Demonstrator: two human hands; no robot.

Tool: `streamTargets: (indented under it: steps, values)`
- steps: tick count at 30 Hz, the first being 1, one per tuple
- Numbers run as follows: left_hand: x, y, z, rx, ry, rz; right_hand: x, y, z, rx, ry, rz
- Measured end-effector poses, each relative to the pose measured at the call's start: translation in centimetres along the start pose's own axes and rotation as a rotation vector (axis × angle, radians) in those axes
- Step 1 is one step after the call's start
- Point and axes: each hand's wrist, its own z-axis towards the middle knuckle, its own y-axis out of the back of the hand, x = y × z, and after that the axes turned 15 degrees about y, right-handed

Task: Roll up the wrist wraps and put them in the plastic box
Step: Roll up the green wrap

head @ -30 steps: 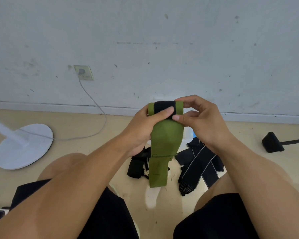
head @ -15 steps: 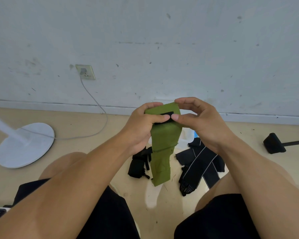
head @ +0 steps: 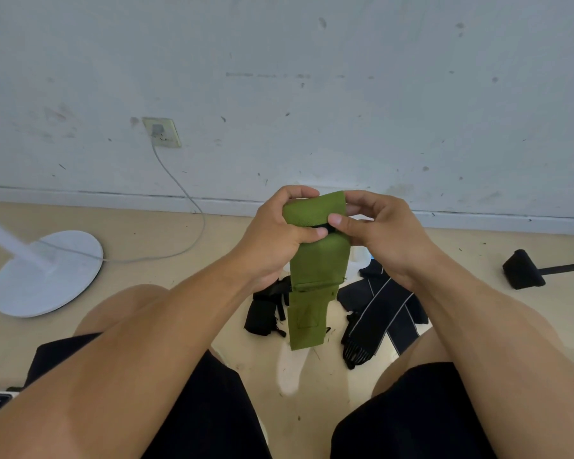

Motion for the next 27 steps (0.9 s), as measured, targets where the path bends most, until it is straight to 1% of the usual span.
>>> streamTargets:
  steps: [4, 6, 8, 10, 12, 16, 19, 25, 27]
  values:
    - [-0.04, -0.02, 0.05, -0.023, 0.024, -0.011, 0.10, -0.24, -0.10, -0.029, 0.010, -0.003]
    - [-0.30, -0.09, -0.04, 0.025, 0.067, -0.069, 0.24, -0.04, -0.10, -0.059, 0.051, 0.007]
    - [-0.59, -0.12, -0.20, 0.104, 0.124, -0.072, 0.41, 0.29, -0.06, -0.075, 0.101, 0.015]
    - [-0.74, 0.01, -0.23, 0.129, 0.186, -0.040, 0.52, 0.43, -0.19, -0.037, 0.140, -0.015]
    - [-0.68, 0.19, -0.06, 0.098, 0.220, -0.028, 0.60, 0.27, -0.46, 0.019, 0.151, -0.044]
    - [-0.64, 0.22, 0.10, 0.002, 0.189, -0.061, 0.55, 0.13, -0.45, 0.037, 0.121, -0.042]
    - [-0.69, 0.34, 0.16, -0.018, 0.140, -0.123, 0.71, 0.27, -0.30, 0.052, 0.095, -0.017]
    - [-0.71, 0.57, 0.01, -0.021, 0.069, -0.157, 0.76, 0.08, -0.16, 0.049, 0.037, 0.035]
    - [-0.73, 0.56, -0.01, -0.018, 0.062, -0.184, 0.88, -0.10, -0.21, 0.084, 0.004, 0.038]
